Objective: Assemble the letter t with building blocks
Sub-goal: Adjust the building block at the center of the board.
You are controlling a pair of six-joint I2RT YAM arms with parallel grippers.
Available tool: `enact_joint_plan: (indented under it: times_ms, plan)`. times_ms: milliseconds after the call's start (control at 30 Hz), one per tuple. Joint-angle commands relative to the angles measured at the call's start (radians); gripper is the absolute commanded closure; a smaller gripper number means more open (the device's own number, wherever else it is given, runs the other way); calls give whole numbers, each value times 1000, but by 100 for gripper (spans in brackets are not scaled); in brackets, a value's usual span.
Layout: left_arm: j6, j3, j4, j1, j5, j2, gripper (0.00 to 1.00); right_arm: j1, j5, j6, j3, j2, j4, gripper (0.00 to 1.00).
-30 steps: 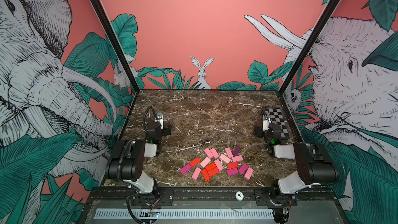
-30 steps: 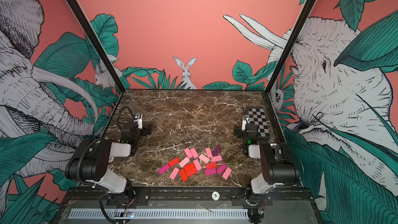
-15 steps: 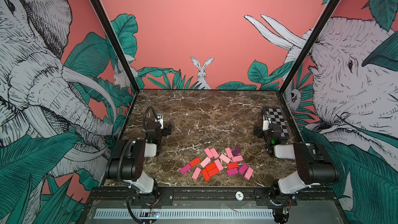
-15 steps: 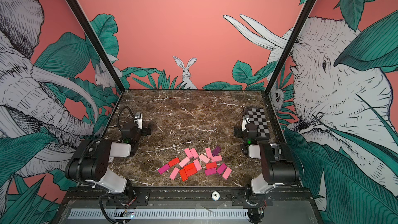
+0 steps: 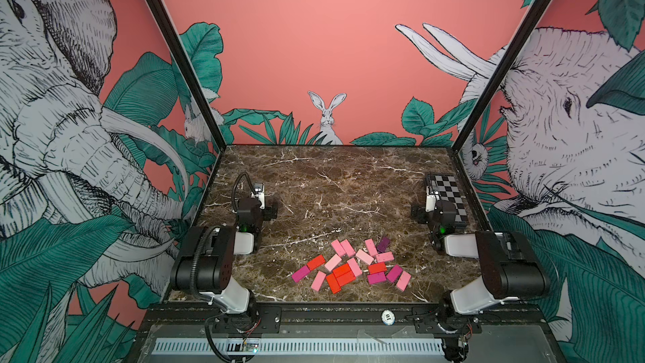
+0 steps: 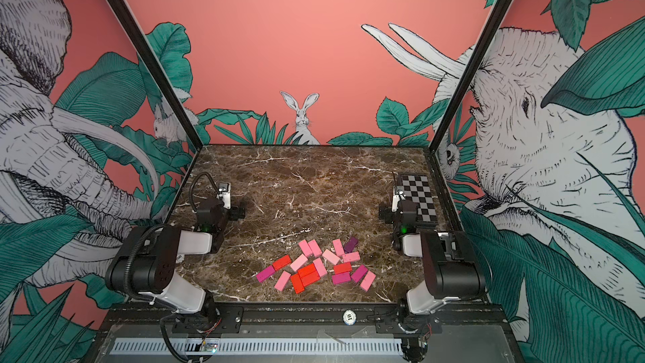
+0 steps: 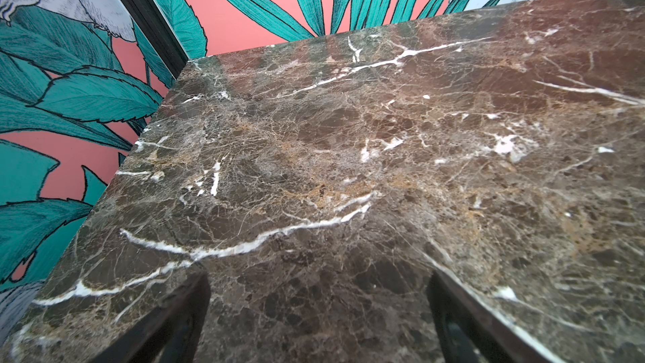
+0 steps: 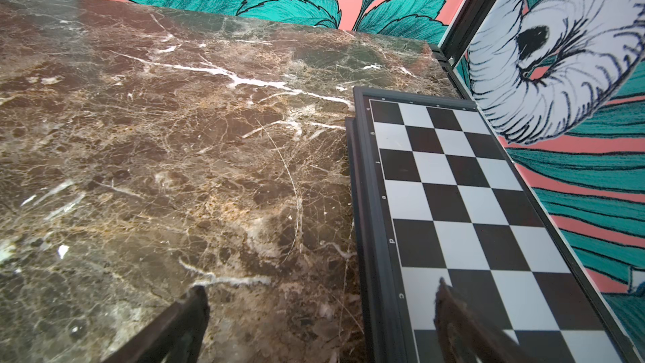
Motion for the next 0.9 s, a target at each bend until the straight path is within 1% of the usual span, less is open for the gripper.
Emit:
enact_joint_plan:
  times_ms: [0, 33, 133, 167, 233, 333, 400, 467, 567, 633, 700, 800, 867]
  plan:
    - [-17, 1, 19, -3, -13, -23, 1, 4, 19, 13, 19, -16, 30, 2]
    - [-18, 2, 21, -3, -25, -28, 1, 2, 43, 28, 33, -31, 2, 2]
    - [-14, 23, -83, -15, -52, -99, 1, 2, 135, 65, 130, -121, -273, 2]
    - [-9, 32, -135, -25, -69, -133, 1, 3, 153, 79, 156, -146, -331, 2]
    - [-24, 72, -302, -57, -128, -228, 1, 5, 183, 137, 222, -208, -511, 2]
    - [-68, 158, -556, -101, -149, -357, 1, 16, 228, 239, 314, -300, -790, 2]
    - [-85, 203, -672, -138, -157, -423, 1, 36, 215, 292, 360, -356, -940, 2]
    - [-109, 258, -804, -157, -130, -484, 1, 73, 209, 340, 409, -407, -1109, 2]
    - [-153, 351, -1020, -162, -78, -563, 1, 110, 165, 432, 516, -440, -1437, 3]
    - [-167, 395, -1130, -162, -50, -613, 1, 140, 125, 458, 571, -451, -1608, 5]
    - [-153, 436, -1231, -162, -4, -643, 1, 165, 94, 477, 593, -476, -1713, 8]
    - [-156, 507, -1377, -162, 21, -652, 1, 196, 37, 526, 606, -522, -1833, 14]
    - [-150, 541, -1438, -162, 54, -651, 1, 221, -3, 565, 593, -550, -1894, 18]
